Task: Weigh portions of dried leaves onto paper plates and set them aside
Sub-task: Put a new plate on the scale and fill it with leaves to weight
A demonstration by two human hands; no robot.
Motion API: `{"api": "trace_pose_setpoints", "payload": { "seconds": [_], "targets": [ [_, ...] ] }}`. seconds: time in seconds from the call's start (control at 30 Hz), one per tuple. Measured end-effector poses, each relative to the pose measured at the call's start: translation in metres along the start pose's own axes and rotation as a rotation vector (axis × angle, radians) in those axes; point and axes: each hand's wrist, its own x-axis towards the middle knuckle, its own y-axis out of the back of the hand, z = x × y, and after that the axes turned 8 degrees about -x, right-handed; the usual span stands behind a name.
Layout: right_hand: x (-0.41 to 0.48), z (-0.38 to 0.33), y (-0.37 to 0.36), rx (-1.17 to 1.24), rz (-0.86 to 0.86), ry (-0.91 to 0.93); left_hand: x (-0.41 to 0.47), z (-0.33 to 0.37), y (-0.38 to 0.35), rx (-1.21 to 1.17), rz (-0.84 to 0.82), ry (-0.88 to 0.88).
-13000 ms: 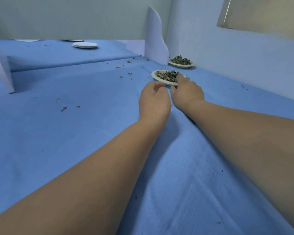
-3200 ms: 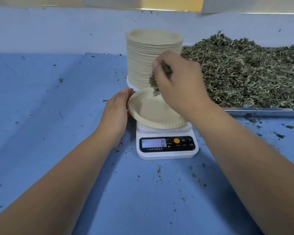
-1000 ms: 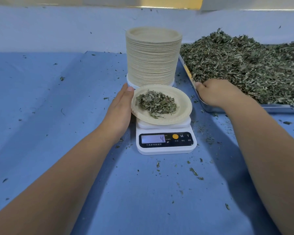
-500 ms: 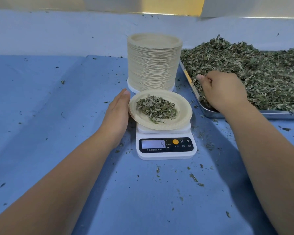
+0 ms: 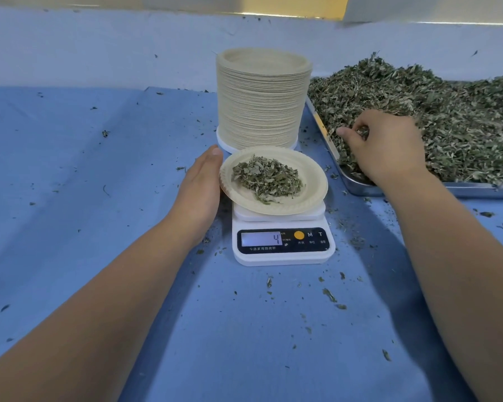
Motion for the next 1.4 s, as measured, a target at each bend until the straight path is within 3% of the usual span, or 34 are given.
{"api": "trace_pose_setpoints", "payload": {
  "seconds": [0.27,0.33,0.43,0.63,0.73,0.9,1.23,1.4],
  "targets": [
    [-0.002,-0.001,0.002,-0.018,-0.049,0.006,-0.002,0.002,-0.001,0.007,0.0,-0.008],
    [0.001,-0.004,0.008,0.007,0.011,-0.013,-0.001,0.001,0.0,0.007,0.0,-0.014],
    [0.007,-0.018,0.021,0.116,0.107,0.0,-0.001,0.001,0.0,0.015,-0.007,-0.008],
    [-0.002,-0.078,0.036,0.362,0.115,0.183,-0.002,0.001,0.0,0.017,-0.015,0.006],
    [-0.014,-0.102,0.029,0.468,-0.024,0.199,-0.004,0.003,0.0,0.024,-0.006,0.007],
    [-0.021,-0.103,0.018,0.392,-0.234,0.238,-0.006,0.006,-0.001,0.019,-0.02,0.021],
    [-0.006,-0.074,0.028,0.361,-0.091,0.136,-0.003,0.003,-0.002,0.027,-0.045,-0.006],
    [0.0,-0.053,0.028,0.12,-0.244,0.092,-0.003,0.003,-0.003,0.039,-0.028,0.0]
  ]
}}
